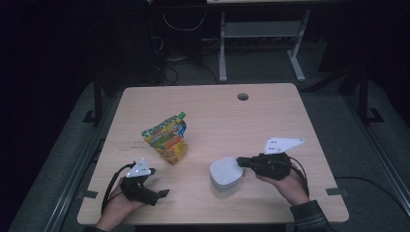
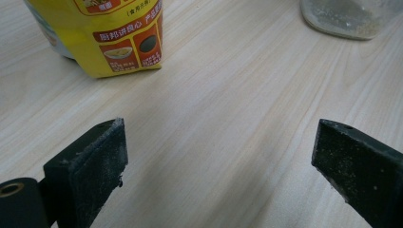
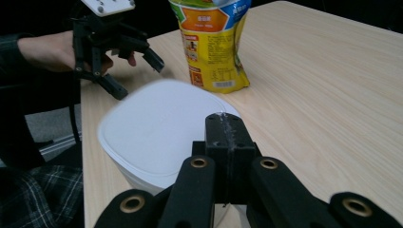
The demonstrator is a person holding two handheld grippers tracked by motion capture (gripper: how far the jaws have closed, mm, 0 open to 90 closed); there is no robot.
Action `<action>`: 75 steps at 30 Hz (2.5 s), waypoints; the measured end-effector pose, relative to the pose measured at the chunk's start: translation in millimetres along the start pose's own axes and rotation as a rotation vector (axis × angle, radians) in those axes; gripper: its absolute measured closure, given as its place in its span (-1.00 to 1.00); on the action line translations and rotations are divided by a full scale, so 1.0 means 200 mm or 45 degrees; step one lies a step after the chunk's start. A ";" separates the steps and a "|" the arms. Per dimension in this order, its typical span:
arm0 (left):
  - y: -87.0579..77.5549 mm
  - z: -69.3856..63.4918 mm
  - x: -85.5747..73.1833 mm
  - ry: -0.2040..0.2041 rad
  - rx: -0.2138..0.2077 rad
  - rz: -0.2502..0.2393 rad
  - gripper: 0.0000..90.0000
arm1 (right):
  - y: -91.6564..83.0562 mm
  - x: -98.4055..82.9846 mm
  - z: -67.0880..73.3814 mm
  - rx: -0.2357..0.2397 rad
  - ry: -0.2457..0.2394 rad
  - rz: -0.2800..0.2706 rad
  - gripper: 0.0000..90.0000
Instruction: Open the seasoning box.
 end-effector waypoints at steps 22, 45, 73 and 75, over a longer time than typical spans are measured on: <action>0.00 0.00 0.00 -0.001 -0.002 -0.005 -0.91 | 0.00 -0.04 -0.05 -0.027 0.036 0.019 0.99; 0.00 0.00 0.00 -0.004 0.005 -0.008 -0.91 | -0.07 -0.13 -0.11 -0.100 0.108 0.025 0.99; 0.01 0.00 0.00 0.002 0.000 0.004 -0.91 | 0.01 -0.24 -0.08 -0.079 0.121 0.065 0.99; 0.00 0.00 0.00 0.002 0.001 -0.002 -0.91 | 0.01 -0.24 -0.07 -0.077 0.119 0.062 0.99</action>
Point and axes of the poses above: each handheld gripper's, and its own axes: y roughly forward along the jaws, x roughly out of its top, z roughly to its left, the point moved 5 cm from there along y, roughly forward along the jaws, and after that the axes turned 8 degrees about y, right-handed, at the moved point
